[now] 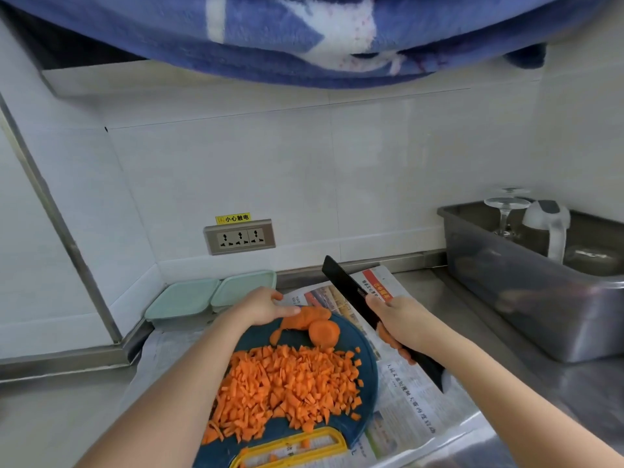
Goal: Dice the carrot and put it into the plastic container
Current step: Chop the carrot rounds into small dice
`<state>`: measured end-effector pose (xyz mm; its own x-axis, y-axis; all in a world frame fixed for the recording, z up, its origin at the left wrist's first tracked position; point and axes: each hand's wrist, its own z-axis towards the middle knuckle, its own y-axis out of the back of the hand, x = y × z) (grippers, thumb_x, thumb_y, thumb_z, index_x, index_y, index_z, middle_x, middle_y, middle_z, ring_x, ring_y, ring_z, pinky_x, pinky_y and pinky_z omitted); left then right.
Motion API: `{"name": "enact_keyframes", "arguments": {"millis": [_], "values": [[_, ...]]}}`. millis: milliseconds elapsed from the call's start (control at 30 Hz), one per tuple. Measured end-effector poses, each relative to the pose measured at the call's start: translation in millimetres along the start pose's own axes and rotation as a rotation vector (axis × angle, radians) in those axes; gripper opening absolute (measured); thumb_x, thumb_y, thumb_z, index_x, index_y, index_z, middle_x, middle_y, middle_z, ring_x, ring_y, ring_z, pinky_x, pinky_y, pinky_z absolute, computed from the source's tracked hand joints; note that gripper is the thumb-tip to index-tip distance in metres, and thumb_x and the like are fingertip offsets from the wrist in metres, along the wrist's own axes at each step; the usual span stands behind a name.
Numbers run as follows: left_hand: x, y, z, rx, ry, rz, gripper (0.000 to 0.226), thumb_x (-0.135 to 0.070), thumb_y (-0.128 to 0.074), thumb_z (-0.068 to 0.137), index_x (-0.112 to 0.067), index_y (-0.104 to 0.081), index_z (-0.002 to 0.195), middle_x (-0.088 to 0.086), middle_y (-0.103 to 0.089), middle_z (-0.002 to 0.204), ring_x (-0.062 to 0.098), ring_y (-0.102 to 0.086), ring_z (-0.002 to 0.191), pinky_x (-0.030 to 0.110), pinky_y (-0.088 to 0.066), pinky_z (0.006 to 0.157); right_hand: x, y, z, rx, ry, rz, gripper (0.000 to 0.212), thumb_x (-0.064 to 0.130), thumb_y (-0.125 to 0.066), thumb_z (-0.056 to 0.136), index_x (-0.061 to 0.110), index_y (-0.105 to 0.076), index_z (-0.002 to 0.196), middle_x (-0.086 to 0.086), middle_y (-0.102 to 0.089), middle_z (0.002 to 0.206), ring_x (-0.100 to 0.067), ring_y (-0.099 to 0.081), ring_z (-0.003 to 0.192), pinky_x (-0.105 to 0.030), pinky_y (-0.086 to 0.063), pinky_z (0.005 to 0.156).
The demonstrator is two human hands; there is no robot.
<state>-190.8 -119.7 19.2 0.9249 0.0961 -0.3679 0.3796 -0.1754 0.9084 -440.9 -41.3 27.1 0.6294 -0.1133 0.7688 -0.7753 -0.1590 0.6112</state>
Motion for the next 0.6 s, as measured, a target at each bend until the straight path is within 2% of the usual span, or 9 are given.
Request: {"name": "enact_keyframes", "arguments": {"millis": [100,200,267,367,467,533,600], "values": [[-15.6,-15.3,5.6,0.121,-0.006,0.14,0.102,-0.076,-0.058,0.071,-0.012,-0.031,0.147,0.009,-0.038,0.149,0.024,-0.045,0.129,0.033,-0.04,0.104,11.5,-4.6,17.5,-0.028,0.041,-0.032,0.053,0.049,-0.028,0.101,0.011,-0.046,0.069,-0.002,-0.047,0.047,-0.011,-0.04,0.028,-0.022,-0.041,0.04],[-23.7,-30.4,8.2,0.155,-0.054,0.212,0.1,-0.073,-0.059,0.073,-0.016,-0.027,0.148,0.011,-0.035,0.147,0.028,-0.042,0.129,0.035,-0.038,0.104,15.7,-6.1,26.8,-0.031,0.043,-0.034,0.052,0.05,-0.028,0.101,0.011,-0.048,0.073,-0.001,-0.047,0.051,-0.011,-0.04,0.032,-0.019,-0.039,0.038],[-21.6,-37.2,12.3,0.112,-0.066,0.203,0.1,-0.072,-0.061,0.071,-0.017,-0.027,0.148,0.014,-0.034,0.145,0.029,-0.04,0.128,0.037,-0.038,0.104,14.3,-7.1,30.7,-0.029,0.034,-0.029,0.05,0.05,-0.028,0.101,0.012,-0.048,0.075,-0.001,-0.047,0.053,-0.011,-0.04,0.034,-0.018,-0.038,0.037],[-17.6,-38.3,16.8,0.084,-0.051,0.036,0.102,-0.066,-0.067,0.072,-0.014,-0.026,0.149,0.012,-0.035,0.148,0.026,-0.042,0.129,0.035,-0.039,0.105,8.7,-9.1,36.6,-0.045,0.039,-0.004,0.05,0.048,-0.029,0.101,0.011,-0.049,0.075,-0.001,-0.046,0.052,-0.01,-0.04,0.031,-0.018,-0.038,0.036],[-15.8,-37.3,17.7,-0.042,-0.115,-0.023,0.096,-0.059,-0.071,0.073,-0.023,-0.025,0.149,0.01,-0.028,0.151,0.028,-0.032,0.136,0.04,-0.033,0.11,2.5,-15.2,45.2,-0.078,0.057,0.014,0.052,0.049,-0.028,0.101,0.011,-0.047,0.071,-0.003,-0.046,0.053,-0.011,-0.042,0.031,-0.02,-0.039,0.036],[-19.3,-37.1,15.3,-0.099,-0.248,0.122,0.083,-0.056,-0.072,0.074,-0.034,-0.034,0.144,0.006,-0.029,0.145,0.028,-0.025,0.134,0.043,-0.028,0.11,-1.6,-21.0,49.2,-0.103,0.081,0.004,0.054,0.05,-0.028,0.1,0.011,-0.047,0.069,-0.004,-0.048,0.055,-0.013,-0.043,0.034,-0.023,-0.04,0.039],[-23.9,-36.9,13.7,-0.05,-0.358,0.257,0.069,-0.054,-0.07,0.076,-0.04,-0.043,0.138,0.002,-0.03,0.141,0.027,-0.023,0.13,0.041,-0.024,0.107,-5.5,-26.7,50.6,-0.127,0.112,-0.029,0.055,0.049,-0.027,0.101,0.011,-0.048,0.067,-0.003,-0.049,0.056,-0.013,-0.044,0.039,-0.026,-0.041,0.046]]}}
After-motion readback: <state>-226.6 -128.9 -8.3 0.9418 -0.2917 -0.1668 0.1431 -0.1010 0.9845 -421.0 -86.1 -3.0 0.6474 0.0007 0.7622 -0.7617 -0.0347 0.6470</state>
